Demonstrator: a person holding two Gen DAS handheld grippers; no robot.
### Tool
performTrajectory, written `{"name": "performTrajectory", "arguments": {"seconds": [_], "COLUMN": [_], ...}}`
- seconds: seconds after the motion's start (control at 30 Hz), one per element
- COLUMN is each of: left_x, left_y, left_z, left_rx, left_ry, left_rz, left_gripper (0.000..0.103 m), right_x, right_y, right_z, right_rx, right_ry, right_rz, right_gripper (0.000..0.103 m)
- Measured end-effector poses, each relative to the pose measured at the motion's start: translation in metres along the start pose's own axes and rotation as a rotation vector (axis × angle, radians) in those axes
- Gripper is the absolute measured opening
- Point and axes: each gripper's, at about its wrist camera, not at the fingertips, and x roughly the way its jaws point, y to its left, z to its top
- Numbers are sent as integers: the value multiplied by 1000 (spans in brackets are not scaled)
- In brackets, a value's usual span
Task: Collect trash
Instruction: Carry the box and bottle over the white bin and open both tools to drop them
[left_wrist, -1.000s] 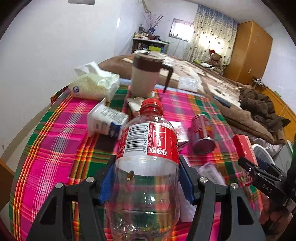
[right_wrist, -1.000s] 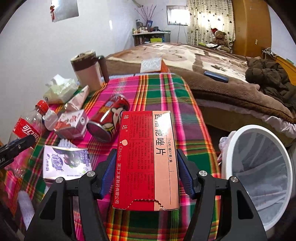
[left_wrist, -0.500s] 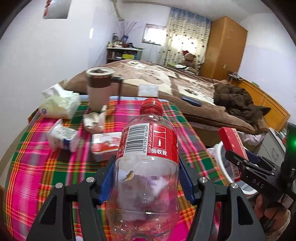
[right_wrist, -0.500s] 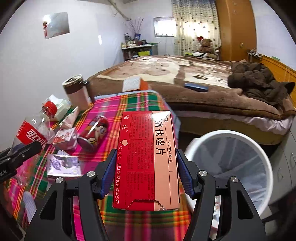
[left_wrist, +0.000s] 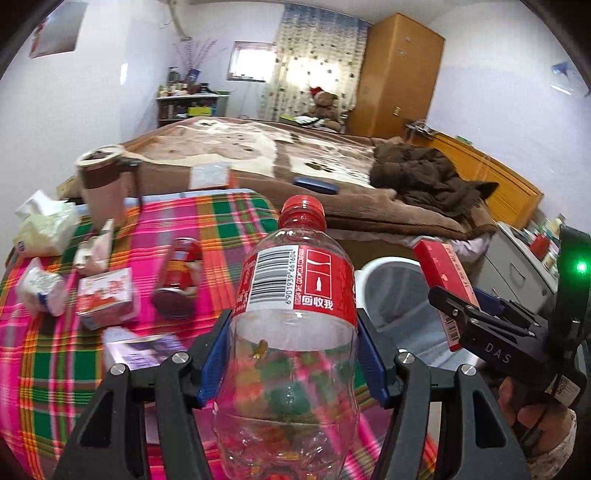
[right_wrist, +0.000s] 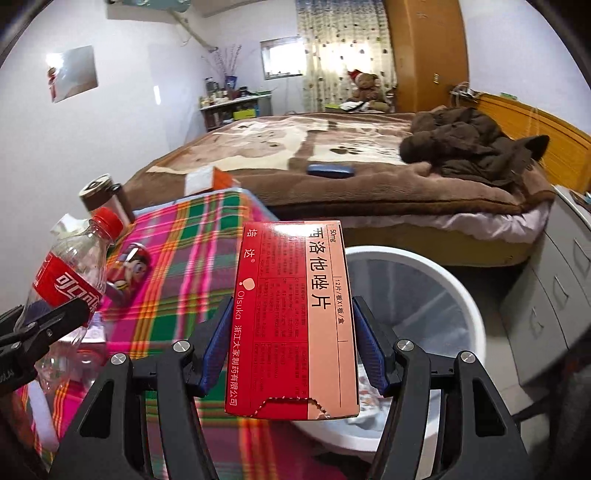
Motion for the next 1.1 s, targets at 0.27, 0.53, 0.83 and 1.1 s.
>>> {"name": "performTrajectory", "arguments": {"seconds": [0.27,0.53,0.83,1.1], "left_x": [36,68,84,95], "left_y": [-51,-84,-112,-113], "left_z": [1,-5,-1,-2], "left_rx": [35,65,118,104], "left_ry": [54,136,152,170], "left_rz": [-87,-136,-146,-126], "left_gripper": [65,65,65,81], "right_x": [5,19,31,35], "right_y": [-42,-68,-86,-89], "right_z": [-3,-9,-15,-18], "right_rx": [56,85,75,53], "right_ry": [25,85,133,136], "right_rz": [-63,-88,-112,-129], "right_gripper": [63,63,63,64]}}
